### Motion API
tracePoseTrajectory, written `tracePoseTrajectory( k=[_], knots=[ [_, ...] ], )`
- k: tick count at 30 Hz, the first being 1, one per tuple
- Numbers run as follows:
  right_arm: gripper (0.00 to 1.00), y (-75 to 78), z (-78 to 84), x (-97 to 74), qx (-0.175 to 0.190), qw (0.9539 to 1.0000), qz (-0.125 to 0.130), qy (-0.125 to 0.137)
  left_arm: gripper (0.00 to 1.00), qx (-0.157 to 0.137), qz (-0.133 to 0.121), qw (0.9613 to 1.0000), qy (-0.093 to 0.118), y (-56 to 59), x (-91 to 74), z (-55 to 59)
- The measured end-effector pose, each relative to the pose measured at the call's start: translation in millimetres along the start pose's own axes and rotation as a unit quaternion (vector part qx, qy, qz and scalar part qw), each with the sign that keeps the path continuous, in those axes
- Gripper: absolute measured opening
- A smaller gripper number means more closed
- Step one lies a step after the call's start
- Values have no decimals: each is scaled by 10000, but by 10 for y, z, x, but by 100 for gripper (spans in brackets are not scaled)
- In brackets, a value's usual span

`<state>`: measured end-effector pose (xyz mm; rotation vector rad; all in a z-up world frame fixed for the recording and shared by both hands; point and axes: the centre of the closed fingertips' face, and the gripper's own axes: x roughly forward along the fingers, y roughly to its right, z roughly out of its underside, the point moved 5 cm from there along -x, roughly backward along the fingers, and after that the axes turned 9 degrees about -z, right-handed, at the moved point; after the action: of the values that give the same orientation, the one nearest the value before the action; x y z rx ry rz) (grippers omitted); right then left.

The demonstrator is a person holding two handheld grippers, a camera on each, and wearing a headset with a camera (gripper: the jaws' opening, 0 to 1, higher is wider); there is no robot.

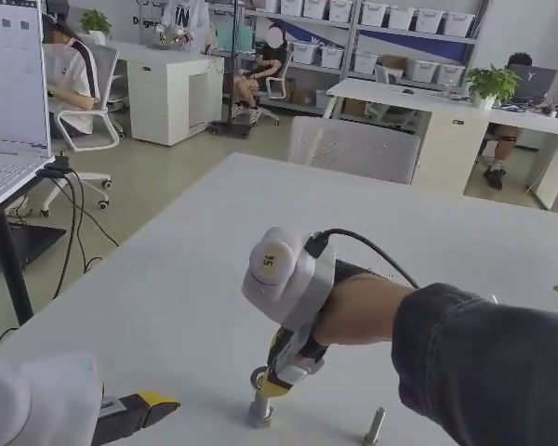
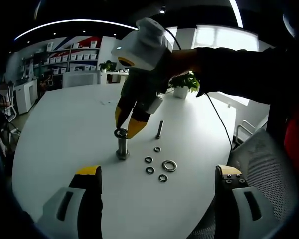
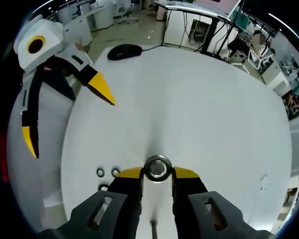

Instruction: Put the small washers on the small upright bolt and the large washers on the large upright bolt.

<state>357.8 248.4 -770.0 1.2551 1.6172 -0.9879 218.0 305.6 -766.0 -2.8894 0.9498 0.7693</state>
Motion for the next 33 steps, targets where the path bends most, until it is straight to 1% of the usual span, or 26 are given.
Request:
tracePoseTrajectory(
  k=[12, 19, 33],
  knots=[
    [23, 7, 60, 106, 87, 9999, -92, -41, 94, -8, -5, 10000, 16, 3, 6, -11],
    [23, 34, 79, 203, 113, 9999, -118, -22, 94, -6, -9, 10000, 17, -3, 14, -10],
    [23, 55, 109, 323, 160, 9997, -159, -4, 94, -43, -21, 10000, 26, -14, 8, -7]
  ],
)
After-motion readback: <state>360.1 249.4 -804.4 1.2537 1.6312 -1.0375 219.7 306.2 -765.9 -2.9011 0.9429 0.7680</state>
